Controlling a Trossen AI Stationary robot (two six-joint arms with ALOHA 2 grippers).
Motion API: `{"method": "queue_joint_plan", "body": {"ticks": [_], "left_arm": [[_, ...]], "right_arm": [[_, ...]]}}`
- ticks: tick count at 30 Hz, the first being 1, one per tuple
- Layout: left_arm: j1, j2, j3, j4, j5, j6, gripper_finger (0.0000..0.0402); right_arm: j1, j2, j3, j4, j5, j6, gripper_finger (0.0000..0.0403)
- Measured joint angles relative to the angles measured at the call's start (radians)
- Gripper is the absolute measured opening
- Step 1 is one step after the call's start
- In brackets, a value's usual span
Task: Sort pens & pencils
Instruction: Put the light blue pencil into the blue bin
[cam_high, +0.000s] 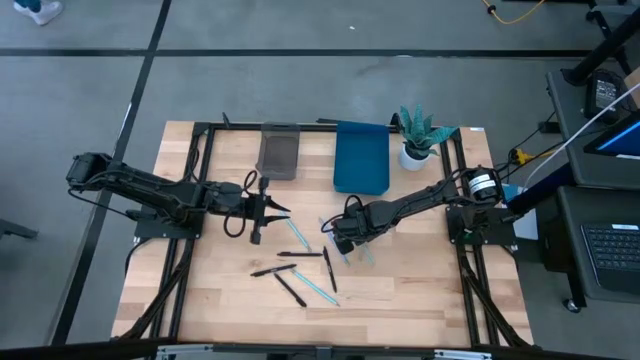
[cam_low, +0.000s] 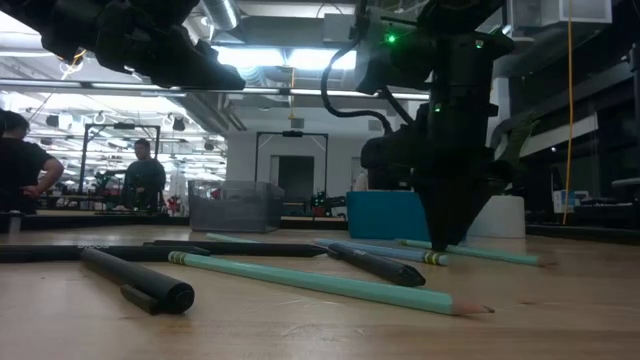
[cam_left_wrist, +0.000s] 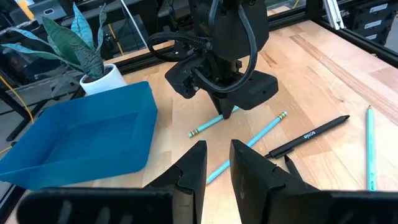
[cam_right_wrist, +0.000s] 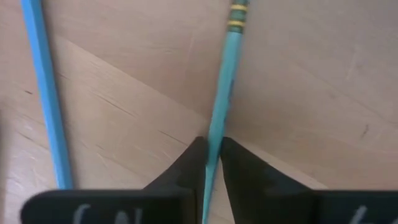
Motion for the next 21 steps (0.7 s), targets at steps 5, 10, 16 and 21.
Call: {"method": "queue_joint_plan", "body": {"ticks": [5, 10, 16, 21], "left_arm": [[0.000, 0.000, 0.000, 0.000, 0.000, 0.000, 0.0064], [0.000, 0.000, 0.000, 0.000, 0.000, 0.000, 0.0064], [0.000, 0.000, 0.000, 0.000, 0.000, 0.000, 0.0064], [0.000, 0.000, 0.000, 0.000, 0.000, 0.000, 0.0064]], "right_arm": [[0.000, 0.000, 0.000, 0.000, -0.002, 0.000, 0.0041], [0.000, 0.000, 0.000, 0.000, -0.003, -0.001, 0.0041], [0.000, 0.002, 0.024, -0.012, -0.003, -0.050, 0.0041], [0.000, 0.009, 0.070, -0.034, -0.002, -0.101, 0.0041]]}}
